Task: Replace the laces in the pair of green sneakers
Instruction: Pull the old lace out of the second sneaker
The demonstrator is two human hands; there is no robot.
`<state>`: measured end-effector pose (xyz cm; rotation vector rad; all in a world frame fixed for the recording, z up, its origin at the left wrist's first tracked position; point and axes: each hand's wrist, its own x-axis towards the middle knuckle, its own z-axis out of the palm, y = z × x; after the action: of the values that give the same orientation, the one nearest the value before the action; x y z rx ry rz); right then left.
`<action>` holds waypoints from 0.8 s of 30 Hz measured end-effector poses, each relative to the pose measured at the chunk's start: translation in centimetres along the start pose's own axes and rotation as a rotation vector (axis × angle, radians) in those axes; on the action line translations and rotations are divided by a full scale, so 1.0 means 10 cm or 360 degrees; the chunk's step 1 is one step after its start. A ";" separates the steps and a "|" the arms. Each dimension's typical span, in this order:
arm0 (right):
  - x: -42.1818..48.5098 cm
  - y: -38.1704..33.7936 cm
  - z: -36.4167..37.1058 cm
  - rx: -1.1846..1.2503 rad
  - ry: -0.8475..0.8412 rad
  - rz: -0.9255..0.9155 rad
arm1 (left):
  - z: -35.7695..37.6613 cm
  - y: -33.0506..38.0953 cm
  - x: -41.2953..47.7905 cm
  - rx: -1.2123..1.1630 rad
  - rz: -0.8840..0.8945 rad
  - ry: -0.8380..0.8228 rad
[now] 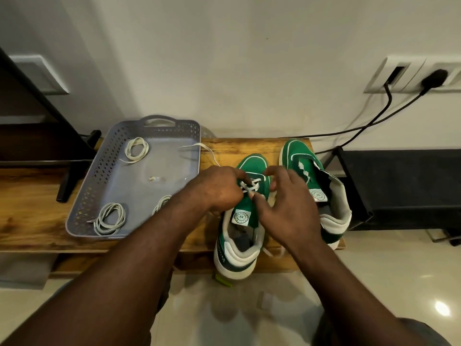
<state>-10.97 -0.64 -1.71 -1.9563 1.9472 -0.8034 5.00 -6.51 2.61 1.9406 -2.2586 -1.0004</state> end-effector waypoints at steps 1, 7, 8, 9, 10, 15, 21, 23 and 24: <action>-0.02 -0.02 0.01 -0.0055 -0.0122 0.0006 | 0.00 0.01 -0.01 0.0028 0.0014 -0.0002; -0.06 0.06 0.12 -0.0008 -0.0051 0.0097 | 0.02 0.03 -0.01 0.0166 0.0043 -0.0095; -0.04 0.09 0.12 0.0022 -0.0014 0.0141 | 0.02 0.03 0.00 0.0174 0.0054 -0.0120; -0.02 0.10 0.13 0.0035 0.0000 0.0189 | 0.03 0.03 0.00 0.0180 0.0067 -0.0151; -0.01 0.12 0.13 0.0032 0.0008 0.0227 | 0.03 0.04 0.00 0.0192 0.0071 -0.0173; 0.00 0.06 0.12 -0.0057 -0.0001 0.0154 | 0.08 0.08 -0.01 0.0355 0.0107 -0.0051; -0.03 0.00 0.14 -0.0224 -0.0077 0.0105 | 0.17 0.09 -0.04 0.0391 0.0246 0.0115; -0.03 0.02 0.18 -0.0243 -0.0076 0.0106 | 0.14 0.08 -0.03 0.0349 0.0211 0.0067; -0.03 0.02 0.19 -0.0231 -0.0075 0.0123 | 0.13 0.09 -0.04 0.0325 0.0173 0.0045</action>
<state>-10.12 -0.73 -3.42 -1.9461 2.0922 -0.6061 3.79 -5.53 2.10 1.8617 -2.5074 -0.7529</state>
